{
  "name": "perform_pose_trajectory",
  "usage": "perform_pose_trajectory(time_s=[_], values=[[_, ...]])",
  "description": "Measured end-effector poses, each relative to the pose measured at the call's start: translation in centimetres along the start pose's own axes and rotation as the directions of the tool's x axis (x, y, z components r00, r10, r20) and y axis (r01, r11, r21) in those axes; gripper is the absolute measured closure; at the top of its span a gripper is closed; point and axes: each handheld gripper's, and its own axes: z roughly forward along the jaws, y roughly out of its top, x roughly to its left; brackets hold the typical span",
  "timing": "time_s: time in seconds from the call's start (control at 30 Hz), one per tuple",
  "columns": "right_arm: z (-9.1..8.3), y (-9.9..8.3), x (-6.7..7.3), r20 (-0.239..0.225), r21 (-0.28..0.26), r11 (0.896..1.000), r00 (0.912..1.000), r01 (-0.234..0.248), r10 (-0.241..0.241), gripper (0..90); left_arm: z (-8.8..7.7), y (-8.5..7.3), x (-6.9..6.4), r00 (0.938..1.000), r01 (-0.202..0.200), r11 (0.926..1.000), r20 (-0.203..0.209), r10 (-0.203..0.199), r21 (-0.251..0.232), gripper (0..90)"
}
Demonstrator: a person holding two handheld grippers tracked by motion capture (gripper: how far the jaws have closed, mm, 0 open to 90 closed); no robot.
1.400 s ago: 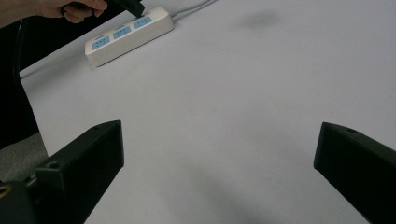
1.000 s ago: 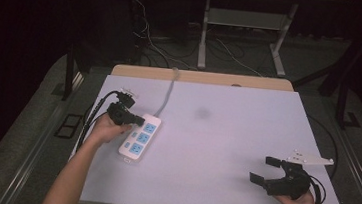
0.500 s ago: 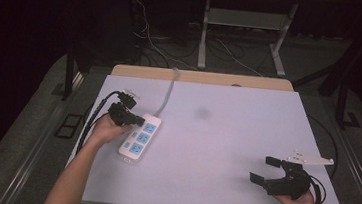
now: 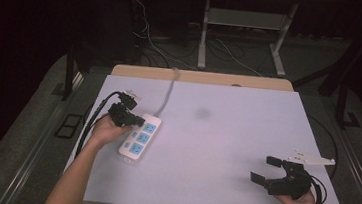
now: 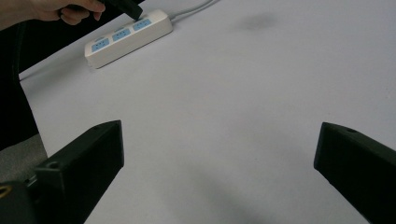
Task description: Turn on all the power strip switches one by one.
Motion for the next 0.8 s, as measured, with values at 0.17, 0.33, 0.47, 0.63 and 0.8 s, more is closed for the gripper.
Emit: perform_pose_trajectory(time_s=[0.17,0.33,0.47,0.63,0.8], values=[[0.0,0.0,0.0,-0.001,0.000,1.000,1.0000,0.001,-0.001,1.5,-0.9,0.1,-0.3,1.0000,-0.005,0.9995,0.006,0.005,-0.030,81.9],[0.0,0.0,0.1,-0.003,0.002,1.000,1.0000,0.002,-0.002,1.5,-2.2,0.0,-0.6,0.9999,0.011,0.9975,-0.008,-0.012,-0.070,72.6],[0.0,0.0,0.2,-0.005,-0.002,1.000,1.0000,0.004,-0.004,1.5,-3.5,-0.5,-0.9,0.9994,0.033,0.9911,0.009,-0.032,-0.129,58.7],[0.0,0.1,0.2,-0.007,-0.001,1.000,1.0000,0.004,-0.004,1.5,-5.0,-1.8,-1.2,0.9976,0.069,0.9817,0.008,-0.068,-0.178,33.0],[0.0,0.1,0.2,-0.009,-0.003,1.000,0.9999,0.005,-0.005,1.5,-6.2,-3.4,-1.6,0.9939,0.108,0.9683,0.046,-0.100,-0.225,7.9]])
